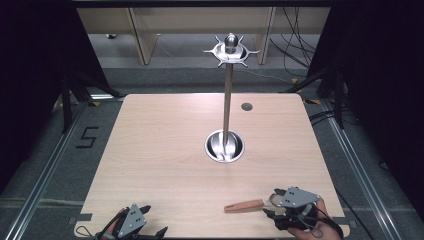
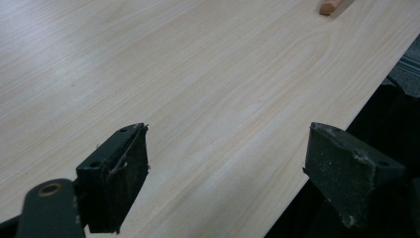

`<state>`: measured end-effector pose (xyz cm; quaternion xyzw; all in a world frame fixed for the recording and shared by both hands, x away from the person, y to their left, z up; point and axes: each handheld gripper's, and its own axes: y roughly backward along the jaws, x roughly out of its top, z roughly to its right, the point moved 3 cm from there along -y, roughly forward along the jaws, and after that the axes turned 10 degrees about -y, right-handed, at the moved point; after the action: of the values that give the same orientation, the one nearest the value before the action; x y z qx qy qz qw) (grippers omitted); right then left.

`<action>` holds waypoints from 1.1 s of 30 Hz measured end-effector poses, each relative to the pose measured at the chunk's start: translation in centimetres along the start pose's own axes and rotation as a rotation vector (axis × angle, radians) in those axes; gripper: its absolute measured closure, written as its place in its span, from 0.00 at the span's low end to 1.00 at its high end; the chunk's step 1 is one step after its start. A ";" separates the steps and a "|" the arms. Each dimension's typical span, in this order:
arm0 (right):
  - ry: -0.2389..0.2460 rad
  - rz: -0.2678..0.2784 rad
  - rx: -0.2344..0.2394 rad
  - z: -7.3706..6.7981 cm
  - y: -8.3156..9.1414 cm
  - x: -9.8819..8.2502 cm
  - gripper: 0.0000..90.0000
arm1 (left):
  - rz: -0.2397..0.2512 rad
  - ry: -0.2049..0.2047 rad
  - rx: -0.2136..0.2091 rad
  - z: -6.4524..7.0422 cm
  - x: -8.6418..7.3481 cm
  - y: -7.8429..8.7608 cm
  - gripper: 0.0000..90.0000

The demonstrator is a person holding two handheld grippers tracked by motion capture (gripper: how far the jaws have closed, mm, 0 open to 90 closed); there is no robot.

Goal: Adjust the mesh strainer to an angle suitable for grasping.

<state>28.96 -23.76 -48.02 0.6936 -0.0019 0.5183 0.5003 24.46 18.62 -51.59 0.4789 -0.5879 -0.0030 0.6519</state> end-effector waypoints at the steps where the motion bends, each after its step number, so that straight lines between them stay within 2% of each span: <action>1: 0.006 -0.007 0.001 0.0 -0.1 0.1 0.37 | 0.000 0.000 0.000 0.0 0.0 0.0 0.18; 3: 0.016 -0.021 0.005 0.0 -0.5 0.4 0.37 | -0.010 -0.014 0.008 -0.1 -0.1 0.0 0.18; 7: 0.041 -0.062 0.034 -0.2 -1.4 1.1 0.38 | -0.001 0.001 0.000 0.0 0.0 0.0 0.18; 8: 0.066 -0.069 0.046 -0.3 -1.7 1.4 0.39 | 0.000 0.000 -0.001 0.0 0.0 0.0 0.18; 10: 0.070 -0.088 0.055 -0.6 -2.2 1.7 0.40 | -0.003 -0.001 -0.002 0.0 0.0 0.0 0.18; 12: 0.109 -0.120 0.055 -0.7 -2.7 2.1 0.41 | -0.002 0.001 0.000 0.0 0.0 0.0 0.18; 14: 0.098 -0.155 0.083 -0.9 -3.1 2.6 0.41 | -0.005 -0.004 -0.004 0.0 0.0 0.0 0.18; 15: 0.128 -0.167 0.091 -0.9 -3.5 2.8 0.42 | -0.003 -0.005 -0.003 0.0 0.0 0.0 0.18; 18: 0.153 -0.206 0.110 -1.0 -4.4 3.5 0.43 | -0.005 -0.006 -0.008 0.0 0.0 0.0 0.18; 20: 0.151 -0.262 0.119 -1.3 -4.8 3.7 0.43 | -0.008 -0.007 -0.009 -0.1 0.0 0.1 0.18; 22: 0.210 -0.262 0.156 -1.3 -5.6 4.0 0.43 | -0.003 -0.005 -0.004 0.0 0.0 0.1 0.18; 23: 0.204 -0.290 0.170 -1.4 -5.6 4.0 0.43 | 0.006 -0.010 0.002 0.0 0.0 0.0 0.18; 24: 0.193 -0.311 0.159 -1.4 -5.7 4.0 0.43 | 0.005 -0.013 0.003 0.0 0.0 0.0 0.18; 26: 0.214 -0.331 0.188 -1.4 -6.1 4.0 0.45 | 0.002 -0.009 0.001 0.0 0.0 0.0 0.18; 27: 0.194 -0.349 0.181 -1.4 -6.1 3.9 0.45 | 0.006 -0.008 0.002 0.0 0.0 0.0 0.18; 28: 0.217 -0.347 0.191 -1.2 -6.5 4.0 0.45 | 0.005 -0.008 0.004 0.0 0.0 0.1 0.18; 33: 0.210 -0.386 0.193 -1.0 -6.9 3.8 0.47 | 0.005 -0.009 0.003 0.0 0.0 0.1 0.18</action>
<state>33.64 -17.68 -50.13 0.6679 0.2324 0.4801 0.5191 24.45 18.65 -51.51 0.4784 -0.5923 -0.0025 0.6483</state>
